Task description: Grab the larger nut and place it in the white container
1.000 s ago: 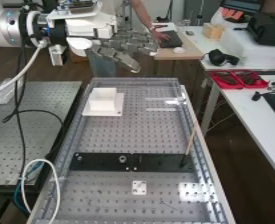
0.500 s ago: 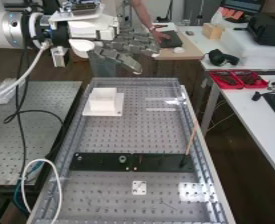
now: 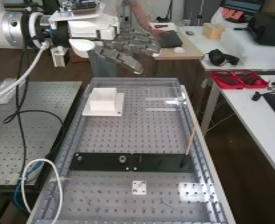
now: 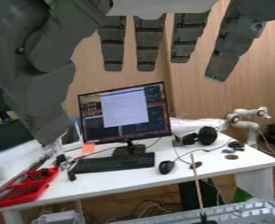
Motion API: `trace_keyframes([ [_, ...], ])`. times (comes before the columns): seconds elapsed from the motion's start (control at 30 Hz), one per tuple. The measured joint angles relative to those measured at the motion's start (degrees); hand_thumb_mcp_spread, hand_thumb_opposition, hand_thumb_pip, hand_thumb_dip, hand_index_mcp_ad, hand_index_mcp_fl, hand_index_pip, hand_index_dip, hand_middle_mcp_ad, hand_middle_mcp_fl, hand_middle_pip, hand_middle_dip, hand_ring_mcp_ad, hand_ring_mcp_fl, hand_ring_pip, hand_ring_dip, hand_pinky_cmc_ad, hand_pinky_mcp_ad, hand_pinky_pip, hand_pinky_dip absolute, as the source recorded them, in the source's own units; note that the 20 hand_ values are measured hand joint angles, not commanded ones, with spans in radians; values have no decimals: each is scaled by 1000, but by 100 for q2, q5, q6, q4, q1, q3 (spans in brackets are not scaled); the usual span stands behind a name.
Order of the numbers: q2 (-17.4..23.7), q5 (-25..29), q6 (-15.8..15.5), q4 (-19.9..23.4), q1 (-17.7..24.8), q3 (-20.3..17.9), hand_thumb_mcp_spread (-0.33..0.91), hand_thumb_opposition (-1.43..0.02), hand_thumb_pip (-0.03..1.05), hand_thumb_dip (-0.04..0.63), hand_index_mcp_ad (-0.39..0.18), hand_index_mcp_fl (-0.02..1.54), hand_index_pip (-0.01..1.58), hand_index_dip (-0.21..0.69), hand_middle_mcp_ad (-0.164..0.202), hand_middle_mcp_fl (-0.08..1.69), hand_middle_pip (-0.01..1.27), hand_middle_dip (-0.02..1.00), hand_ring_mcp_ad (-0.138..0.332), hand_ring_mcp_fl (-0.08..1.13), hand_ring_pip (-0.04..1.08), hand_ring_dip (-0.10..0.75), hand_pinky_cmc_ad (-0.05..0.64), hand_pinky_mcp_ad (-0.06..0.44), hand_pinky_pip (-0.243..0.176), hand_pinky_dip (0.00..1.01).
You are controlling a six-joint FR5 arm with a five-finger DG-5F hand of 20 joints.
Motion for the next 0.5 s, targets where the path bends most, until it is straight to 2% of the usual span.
trace_keyframes([
  [0.27, -50, -193, 29, -110, -178, 126, 211, -775, 649, 223, -106, 24, 339, 66, 42, 70, 129, 188, 127, 0, 98, 63, 368, 297, -75, 464],
  [0.5, -188, -489, 64, -292, -355, 265, 208, -775, 649, 223, -106, 24, 227, 66, 44, 70, 129, 188, 133, 0, 96, 61, 368, 297, -75, 464],
])
